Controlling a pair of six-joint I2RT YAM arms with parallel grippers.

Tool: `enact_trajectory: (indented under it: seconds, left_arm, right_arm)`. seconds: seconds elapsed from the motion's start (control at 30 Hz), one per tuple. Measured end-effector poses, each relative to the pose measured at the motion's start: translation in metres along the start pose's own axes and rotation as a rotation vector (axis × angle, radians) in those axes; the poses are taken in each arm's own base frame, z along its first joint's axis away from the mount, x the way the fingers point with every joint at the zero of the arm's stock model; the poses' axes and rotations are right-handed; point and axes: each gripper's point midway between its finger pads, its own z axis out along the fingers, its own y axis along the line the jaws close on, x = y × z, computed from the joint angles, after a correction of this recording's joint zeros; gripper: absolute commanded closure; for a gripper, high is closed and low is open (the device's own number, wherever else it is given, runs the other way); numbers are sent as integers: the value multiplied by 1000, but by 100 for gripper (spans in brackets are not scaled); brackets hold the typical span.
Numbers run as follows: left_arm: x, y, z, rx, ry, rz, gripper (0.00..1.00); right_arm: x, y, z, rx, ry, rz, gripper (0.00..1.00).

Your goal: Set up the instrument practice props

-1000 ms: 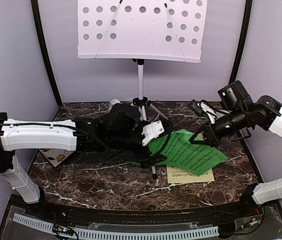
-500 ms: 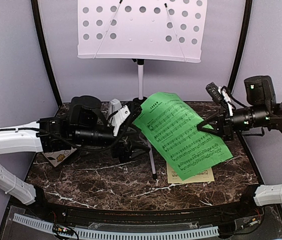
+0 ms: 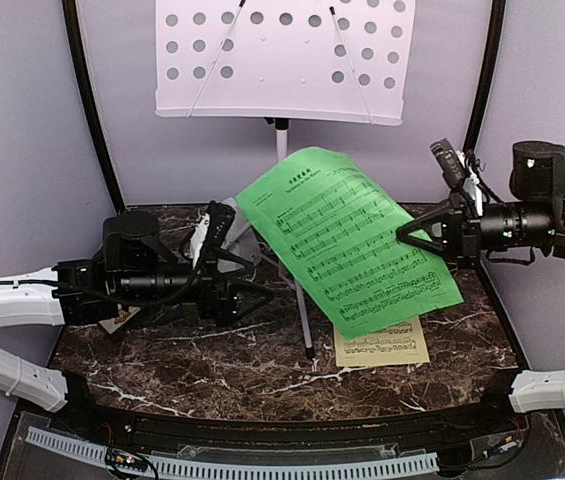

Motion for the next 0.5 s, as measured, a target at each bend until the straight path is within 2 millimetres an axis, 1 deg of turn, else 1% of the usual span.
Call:
enact_trajectory:
  seconds: [0.1,0.17,0.23,0.3,0.33,0.47,0.5]
  left_arm:
    - [-10,-3,12,29,-35,-36,2]
    - [-17,-5,21,50,-52,-52,7]
    - [-27,-9,29,73,-83,-71,14]
    - [-41,-14,32,107,-127,-76,24]
    - [-50,-18,32,127,-155,-75,32]
    - [-86,-35,24,201,-266,-63,55]
    - [-97,-40,21,220,-296,-54,63]
  right_arm:
    - [-16,5,0,-26,-51,1,100]
    - [-25,7,1,-43,-78,7,100]
    - [-33,9,1,-57,-103,14,100]
    - [-40,11,1,-68,-127,19,100]
    - [-42,12,0,-71,-135,21,100]
    - [-53,15,-3,-85,-179,29,100]
    - [-56,16,-4,-90,-190,31,100]
